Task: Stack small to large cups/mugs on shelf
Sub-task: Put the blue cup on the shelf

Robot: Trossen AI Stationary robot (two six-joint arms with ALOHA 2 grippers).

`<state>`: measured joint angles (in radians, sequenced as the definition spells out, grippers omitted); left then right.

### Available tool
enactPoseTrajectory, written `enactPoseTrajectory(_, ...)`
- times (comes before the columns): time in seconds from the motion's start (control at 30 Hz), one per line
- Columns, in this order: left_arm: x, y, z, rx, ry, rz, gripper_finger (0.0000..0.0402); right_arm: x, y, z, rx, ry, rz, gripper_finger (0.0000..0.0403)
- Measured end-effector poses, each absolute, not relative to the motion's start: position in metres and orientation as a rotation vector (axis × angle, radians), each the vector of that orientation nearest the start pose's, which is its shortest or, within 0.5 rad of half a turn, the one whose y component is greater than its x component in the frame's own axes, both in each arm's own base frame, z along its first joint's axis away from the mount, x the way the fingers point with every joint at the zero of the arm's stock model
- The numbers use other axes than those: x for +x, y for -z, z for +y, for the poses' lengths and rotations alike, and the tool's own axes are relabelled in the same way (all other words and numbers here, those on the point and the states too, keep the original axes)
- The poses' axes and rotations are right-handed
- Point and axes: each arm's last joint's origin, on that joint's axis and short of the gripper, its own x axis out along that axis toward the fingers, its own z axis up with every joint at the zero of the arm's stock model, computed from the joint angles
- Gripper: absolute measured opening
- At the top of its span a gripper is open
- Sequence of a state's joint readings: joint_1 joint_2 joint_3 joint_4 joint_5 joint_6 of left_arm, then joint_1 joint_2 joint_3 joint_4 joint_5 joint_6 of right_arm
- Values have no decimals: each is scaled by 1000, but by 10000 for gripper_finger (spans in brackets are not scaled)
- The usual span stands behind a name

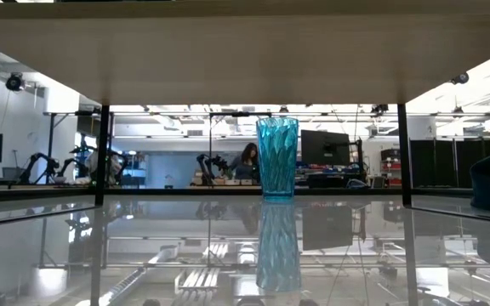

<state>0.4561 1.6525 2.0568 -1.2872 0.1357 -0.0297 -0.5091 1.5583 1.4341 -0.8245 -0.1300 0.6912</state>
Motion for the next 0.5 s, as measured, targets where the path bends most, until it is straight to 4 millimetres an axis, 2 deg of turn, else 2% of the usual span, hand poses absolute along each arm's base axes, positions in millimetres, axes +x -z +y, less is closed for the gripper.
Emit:
enactPoseTrajectory(0.2, 265, -426, 126, -327, -338, 839, 67, 304, -299, -168, 855, 735, 858, 198)
enactPoseTrajectory(0.33, 256, -417, 122, -352, -351, 852, 67, 310, -288, -173, 801, 777, 953, 198)
enactPoseTrajectory(0.5, 251, -410, 119, -373, -366, 851, 67, 319, -279, -178, 798, 770, 980, 198)
